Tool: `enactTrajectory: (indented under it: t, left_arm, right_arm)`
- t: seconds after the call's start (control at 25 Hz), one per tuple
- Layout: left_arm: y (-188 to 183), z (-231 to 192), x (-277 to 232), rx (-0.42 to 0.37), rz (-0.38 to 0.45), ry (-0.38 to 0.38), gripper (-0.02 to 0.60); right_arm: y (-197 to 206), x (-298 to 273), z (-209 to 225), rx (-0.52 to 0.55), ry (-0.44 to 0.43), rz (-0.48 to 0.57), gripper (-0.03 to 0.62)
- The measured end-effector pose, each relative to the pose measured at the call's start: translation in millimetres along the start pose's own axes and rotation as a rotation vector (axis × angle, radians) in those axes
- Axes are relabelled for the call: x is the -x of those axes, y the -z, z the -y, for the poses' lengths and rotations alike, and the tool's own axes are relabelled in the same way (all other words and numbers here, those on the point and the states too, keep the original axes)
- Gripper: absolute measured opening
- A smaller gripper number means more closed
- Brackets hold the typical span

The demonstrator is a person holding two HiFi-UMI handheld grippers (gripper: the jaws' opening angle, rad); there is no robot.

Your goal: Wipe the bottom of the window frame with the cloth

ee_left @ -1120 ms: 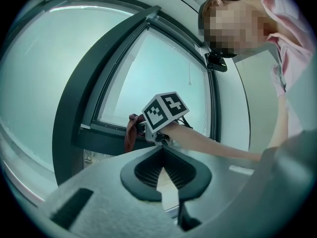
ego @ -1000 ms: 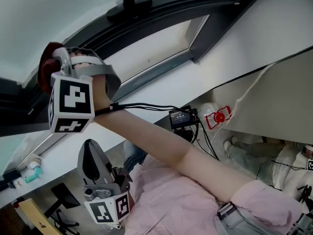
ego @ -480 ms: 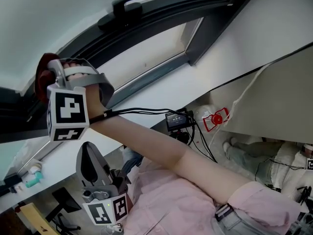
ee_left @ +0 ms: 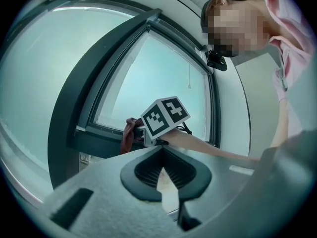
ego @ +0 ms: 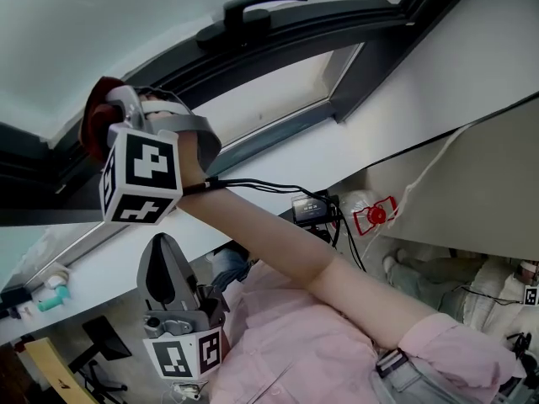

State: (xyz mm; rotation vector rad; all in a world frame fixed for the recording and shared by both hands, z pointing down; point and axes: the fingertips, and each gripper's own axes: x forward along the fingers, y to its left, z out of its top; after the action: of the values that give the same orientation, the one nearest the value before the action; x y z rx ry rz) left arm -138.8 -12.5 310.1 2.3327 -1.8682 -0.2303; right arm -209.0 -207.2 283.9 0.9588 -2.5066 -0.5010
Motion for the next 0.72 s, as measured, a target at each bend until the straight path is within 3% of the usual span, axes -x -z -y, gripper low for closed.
enactTrajectory:
  t: [0.72]
  left_arm:
    - [-1, 16, 6, -0.004, 0.024, 0.015, 0.000]
  right_arm:
    - [22, 18, 27, -0.011, 0.005, -0.014, 0.058]
